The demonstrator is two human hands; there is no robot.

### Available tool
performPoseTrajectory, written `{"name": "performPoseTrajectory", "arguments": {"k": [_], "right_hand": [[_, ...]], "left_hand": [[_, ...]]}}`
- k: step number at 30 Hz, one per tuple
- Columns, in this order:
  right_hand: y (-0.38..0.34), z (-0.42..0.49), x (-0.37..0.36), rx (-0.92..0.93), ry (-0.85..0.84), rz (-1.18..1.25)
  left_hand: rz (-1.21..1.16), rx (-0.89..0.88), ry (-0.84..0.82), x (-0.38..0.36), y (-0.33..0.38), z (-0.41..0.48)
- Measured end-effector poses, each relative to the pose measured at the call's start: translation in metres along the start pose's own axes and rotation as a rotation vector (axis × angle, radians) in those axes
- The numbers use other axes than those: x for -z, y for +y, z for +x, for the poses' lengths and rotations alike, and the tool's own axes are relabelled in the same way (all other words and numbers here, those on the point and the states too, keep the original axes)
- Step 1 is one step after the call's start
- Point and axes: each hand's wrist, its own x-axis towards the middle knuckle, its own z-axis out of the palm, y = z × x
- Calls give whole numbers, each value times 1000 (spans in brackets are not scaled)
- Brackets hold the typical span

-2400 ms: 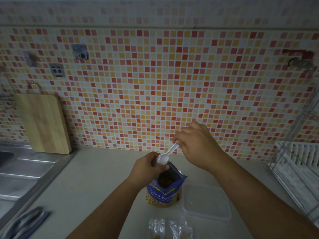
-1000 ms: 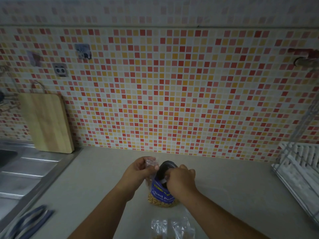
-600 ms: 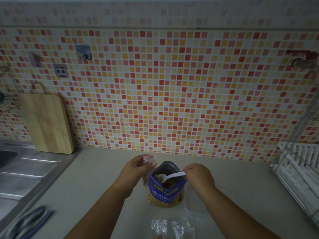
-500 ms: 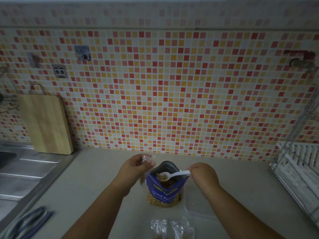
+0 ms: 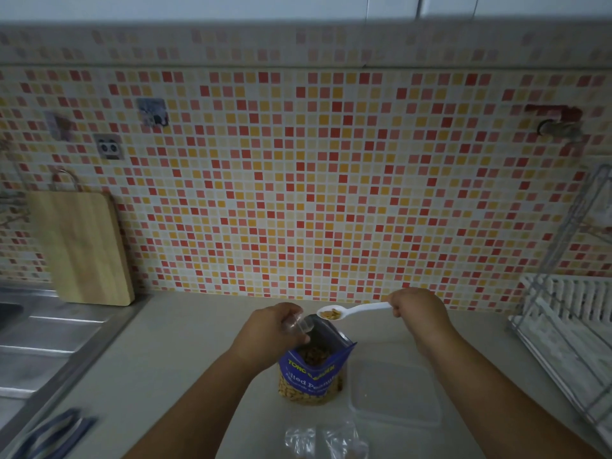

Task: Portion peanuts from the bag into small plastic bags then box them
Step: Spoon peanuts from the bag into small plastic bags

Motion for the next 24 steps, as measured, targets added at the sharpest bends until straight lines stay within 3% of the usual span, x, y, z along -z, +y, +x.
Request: {"name": "performPoseTrajectory", "arguments": {"k": [2,6,10,14,17,20,22,24], "right_hand": [[-5,-1,6,-2,-8,-109],[-13,-7,3,106,109,-57],[-29,-25,-7,372,269,144],[-49,-55,1,829,422,-155],[-50,-69,13,1075,686,-338],[-36,-63,17,1060,986,-307],[-27,-60,16,925,1010,-203],[-20,-53,1,777,919,-151]], "left_hand": [[28,-11,-6,-1,5,-1],[64,-37,-16,-6,10,1],[10,-27,-3,-12,16,3],[-137,-12,68,-15,18,2],[-222,29,122,-13,15,1],[-433,101,110,-10,7,-1],[-634,114,96,-7,2,-5],[-799,97,69,-2,0,-11]]}}
